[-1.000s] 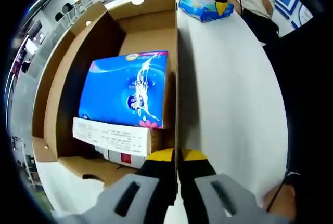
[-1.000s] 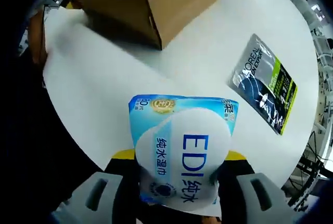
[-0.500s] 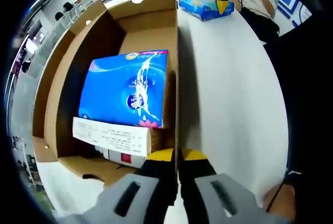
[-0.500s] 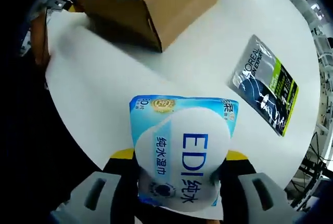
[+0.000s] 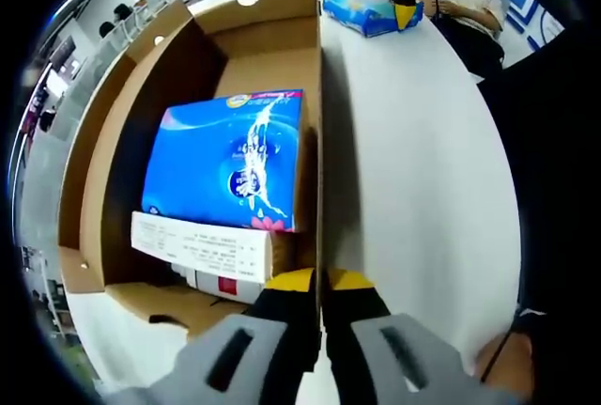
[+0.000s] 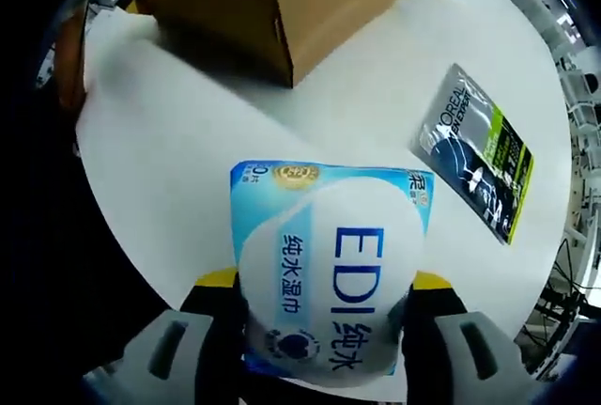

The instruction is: Operate the shoe box by opening the lid, removing the specified soft item, and placing it in the target area until the item is outside and the box remains undamaged.

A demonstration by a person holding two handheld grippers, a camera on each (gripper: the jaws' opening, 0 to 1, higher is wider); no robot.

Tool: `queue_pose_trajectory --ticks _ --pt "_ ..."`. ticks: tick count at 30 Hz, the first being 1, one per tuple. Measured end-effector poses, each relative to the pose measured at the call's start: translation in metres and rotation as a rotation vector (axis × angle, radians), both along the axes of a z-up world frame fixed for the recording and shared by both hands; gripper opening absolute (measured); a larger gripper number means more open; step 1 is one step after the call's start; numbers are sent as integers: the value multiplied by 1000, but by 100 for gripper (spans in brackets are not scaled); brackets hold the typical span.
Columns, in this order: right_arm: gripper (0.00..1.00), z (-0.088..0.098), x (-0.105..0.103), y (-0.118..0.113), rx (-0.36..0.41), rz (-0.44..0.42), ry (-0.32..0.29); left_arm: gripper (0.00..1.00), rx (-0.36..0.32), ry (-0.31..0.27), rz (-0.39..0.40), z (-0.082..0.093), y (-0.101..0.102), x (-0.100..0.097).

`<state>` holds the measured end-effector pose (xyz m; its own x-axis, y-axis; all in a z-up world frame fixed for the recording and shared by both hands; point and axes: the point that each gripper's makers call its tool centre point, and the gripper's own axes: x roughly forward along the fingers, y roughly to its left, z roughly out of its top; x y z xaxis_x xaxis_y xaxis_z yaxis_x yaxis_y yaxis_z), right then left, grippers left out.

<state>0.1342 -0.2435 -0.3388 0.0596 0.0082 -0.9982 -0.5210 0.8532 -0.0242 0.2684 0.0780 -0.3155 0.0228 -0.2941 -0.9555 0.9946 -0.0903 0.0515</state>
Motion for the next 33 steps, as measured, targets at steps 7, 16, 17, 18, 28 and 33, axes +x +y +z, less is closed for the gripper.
queue_pose_trajectory --ticks 7,16,17,18,28,33 --pt "71 -7 4 -1 -1 14 9 2 5 -3 -6 0 -1 0" --pt "74 -8 13 -7 42 20 -5 2 29 -15 -9 -1 -1 2" --pt "75 -8 14 -7 42 16 -3 2 33 -18 -9 -2 -1 2" --pt "75 -9 14 -7 39 14 1 2 36 -21 -10 -2 -1 3" --pt "90 -12 20 -1 38 -31 -4 3 52 -25 -3 -2 1 4" --pt "70 -9 21 -4 45 -34 -18 3 54 -24 -1 -3 2 4"
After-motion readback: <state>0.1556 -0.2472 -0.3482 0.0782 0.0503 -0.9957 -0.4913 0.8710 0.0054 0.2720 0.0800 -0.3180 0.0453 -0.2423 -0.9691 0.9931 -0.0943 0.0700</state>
